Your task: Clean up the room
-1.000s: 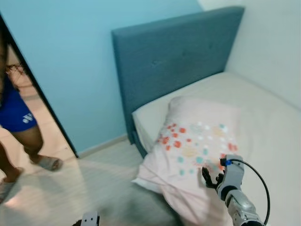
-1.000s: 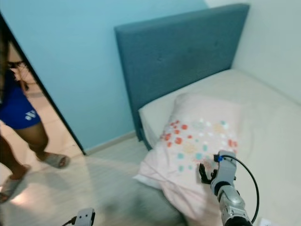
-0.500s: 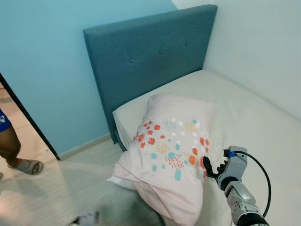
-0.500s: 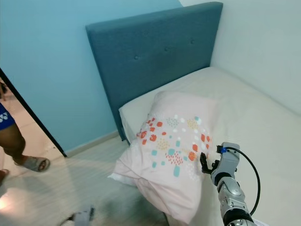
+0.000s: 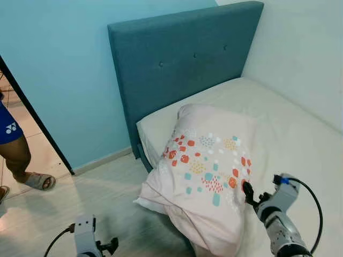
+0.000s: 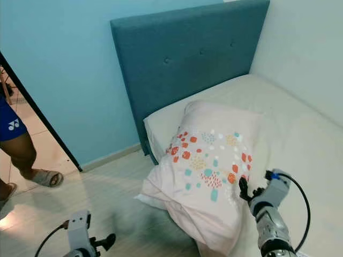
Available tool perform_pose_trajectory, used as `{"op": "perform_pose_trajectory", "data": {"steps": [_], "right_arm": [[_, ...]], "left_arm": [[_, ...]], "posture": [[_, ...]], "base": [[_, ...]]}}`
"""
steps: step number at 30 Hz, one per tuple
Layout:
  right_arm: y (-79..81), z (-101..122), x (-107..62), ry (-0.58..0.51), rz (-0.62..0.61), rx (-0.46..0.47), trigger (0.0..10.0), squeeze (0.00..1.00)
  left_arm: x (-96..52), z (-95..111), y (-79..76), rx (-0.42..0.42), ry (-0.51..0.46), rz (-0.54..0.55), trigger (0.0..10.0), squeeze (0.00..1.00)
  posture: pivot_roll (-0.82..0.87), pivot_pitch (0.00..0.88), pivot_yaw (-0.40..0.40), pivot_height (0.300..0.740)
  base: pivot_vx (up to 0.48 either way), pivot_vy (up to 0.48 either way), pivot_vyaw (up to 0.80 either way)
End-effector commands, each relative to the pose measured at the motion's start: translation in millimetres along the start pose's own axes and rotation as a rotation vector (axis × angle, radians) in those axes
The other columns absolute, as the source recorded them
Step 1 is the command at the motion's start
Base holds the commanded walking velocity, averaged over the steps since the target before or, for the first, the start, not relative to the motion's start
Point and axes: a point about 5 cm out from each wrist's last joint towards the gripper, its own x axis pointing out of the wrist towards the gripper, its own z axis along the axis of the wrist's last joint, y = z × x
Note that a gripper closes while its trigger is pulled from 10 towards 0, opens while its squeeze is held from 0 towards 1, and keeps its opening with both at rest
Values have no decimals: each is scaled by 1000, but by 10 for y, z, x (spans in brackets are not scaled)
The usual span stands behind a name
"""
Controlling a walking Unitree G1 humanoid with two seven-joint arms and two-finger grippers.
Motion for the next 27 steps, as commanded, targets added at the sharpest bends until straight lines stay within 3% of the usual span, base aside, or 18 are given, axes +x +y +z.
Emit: {"op": "perform_pose_trajectory", "data": {"steps": [1,6,12,13,19,27], "right_arm": [[-111,-10,-35,4,-37,58,10000,0],[-210,98,-35,-22,-61,164,10000,0],[-211,128,-28,-25,-52,184,10000,0],[-207,156,-21,-33,-41,196,10000,0],[-172,178,1,-21,-18,212,10000,0],[-130,125,17,36,-8,229,10000,0]], "left_arm": [[-6,-21,5,-9,-1,13,10000,0],[20,273,105,-92,-116,62,10000,0],[33,450,134,-87,-166,63,10000,0],[45,570,135,-92,-203,63,10000,0],[58,758,130,-107,-260,63,10000,0],[52,829,142,-93,-282,50,10000,0]], "posture": [[-96,95,11,740],[-102,92,18,730],[-99,88,27,705],[-95,88,22,695],[-95,91,25,680],[-92,102,24,650]], "base": [[0,0,0],[0,0,0],[0,0,0],[0,0,0],[0,0,0],[0,0,0]]}}
